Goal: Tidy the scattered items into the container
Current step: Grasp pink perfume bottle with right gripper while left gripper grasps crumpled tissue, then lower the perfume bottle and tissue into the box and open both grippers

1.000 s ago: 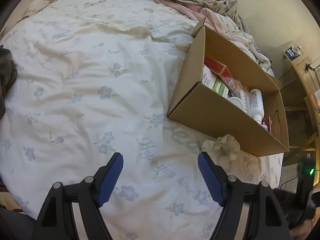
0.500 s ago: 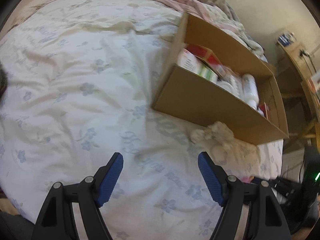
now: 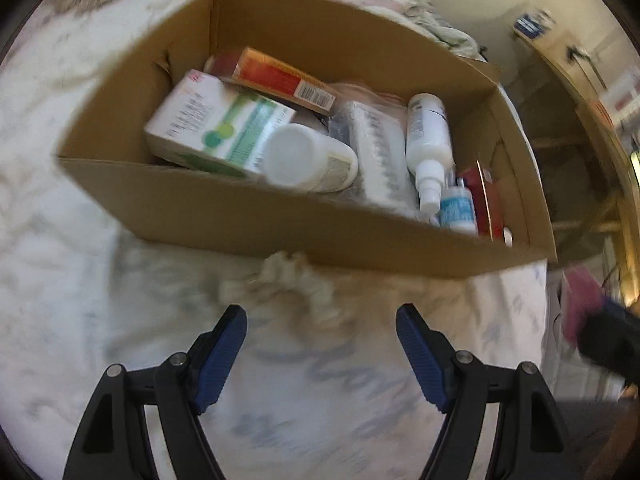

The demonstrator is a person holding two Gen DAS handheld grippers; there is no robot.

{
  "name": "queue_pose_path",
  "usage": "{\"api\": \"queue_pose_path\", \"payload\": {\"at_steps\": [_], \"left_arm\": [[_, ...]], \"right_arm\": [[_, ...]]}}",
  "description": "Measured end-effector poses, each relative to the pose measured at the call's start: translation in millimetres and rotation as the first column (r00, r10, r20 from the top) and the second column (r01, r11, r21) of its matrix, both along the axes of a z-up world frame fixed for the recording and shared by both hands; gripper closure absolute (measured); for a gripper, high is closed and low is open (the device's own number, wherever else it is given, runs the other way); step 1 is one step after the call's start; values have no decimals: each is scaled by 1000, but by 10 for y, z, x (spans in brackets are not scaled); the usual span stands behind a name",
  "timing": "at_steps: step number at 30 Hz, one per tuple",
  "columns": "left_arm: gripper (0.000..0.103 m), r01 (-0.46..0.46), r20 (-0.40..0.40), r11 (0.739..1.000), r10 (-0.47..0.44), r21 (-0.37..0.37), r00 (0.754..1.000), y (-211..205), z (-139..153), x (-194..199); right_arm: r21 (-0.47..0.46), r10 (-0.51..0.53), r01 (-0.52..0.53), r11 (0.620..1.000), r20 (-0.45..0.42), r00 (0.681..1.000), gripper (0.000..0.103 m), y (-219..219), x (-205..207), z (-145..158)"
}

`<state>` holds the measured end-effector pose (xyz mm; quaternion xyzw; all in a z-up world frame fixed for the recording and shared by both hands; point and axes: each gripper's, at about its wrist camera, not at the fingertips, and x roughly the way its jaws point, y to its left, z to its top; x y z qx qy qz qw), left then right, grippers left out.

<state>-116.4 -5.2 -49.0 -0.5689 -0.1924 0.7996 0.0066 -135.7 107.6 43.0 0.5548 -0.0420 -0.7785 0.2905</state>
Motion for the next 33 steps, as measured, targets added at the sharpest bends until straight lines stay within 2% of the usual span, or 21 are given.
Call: {"api": "queue_pose_path", "payload": {"at_steps": [2, 4, 5, 6, 8, 16, 19, 21, 26, 29, 33], "left_arm": [[27, -51, 17, 998, 51, -22, 999, -3, -61, -97], [50, -90, 18, 996, 90, -13, 996, -41, -107, -145], [76, -98, 27, 995, 98, -11, 995, -59, -130, -154], [88, -107, 42, 994, 107, -13, 993, -81, -155, -156], [94, -115, 47, 993, 115, 2, 992, -141, -168, -123], [97, -9, -53, 999, 7, -44, 999, -240, 172, 187], [97, -14, -95, 998, 9, -53, 995, -336, 353, 296], [97, -26, -114, 999, 22, -32, 993, -401, 440, 331], [97, 3, -205, 1000, -7, -22, 979, -279, 853, 314], [97, 8, -263, 999, -19, -43, 964, -292, 1119, 224], [97, -6, -302, 998, -12, -59, 953, -323, 1289, 80]], "right_arm": [[-17, -8, 8, 1000, 4, 1000, 37, 50, -21, 14], [-26, -10, 10, 1000, 2, 1000, 37, 48, -35, 12], [-30, -11, 11, 999, 2, 1000, 37, 52, -56, 14], [-35, -13, 13, 999, 2, 1000, 37, 61, -61, 25], [-43, -12, 12, 999, 2, 1000, 37, 61, -60, 35], [-85, 4, -5, 996, -13, 1000, 37, -2, -55, 117], [-108, -12, 9, 994, -21, 1000, 37, 8, -72, 161], [-117, -24, 20, 993, -32, 999, 37, 7, -81, 189], [-174, -112, 101, 980, -55, 992, 37, 106, -161, 239], [-217, -189, 178, 960, -31, 982, 37, 245, -243, 202], [-244, -254, 247, 938, 3, 967, 37, 373, -376, 136]]}}
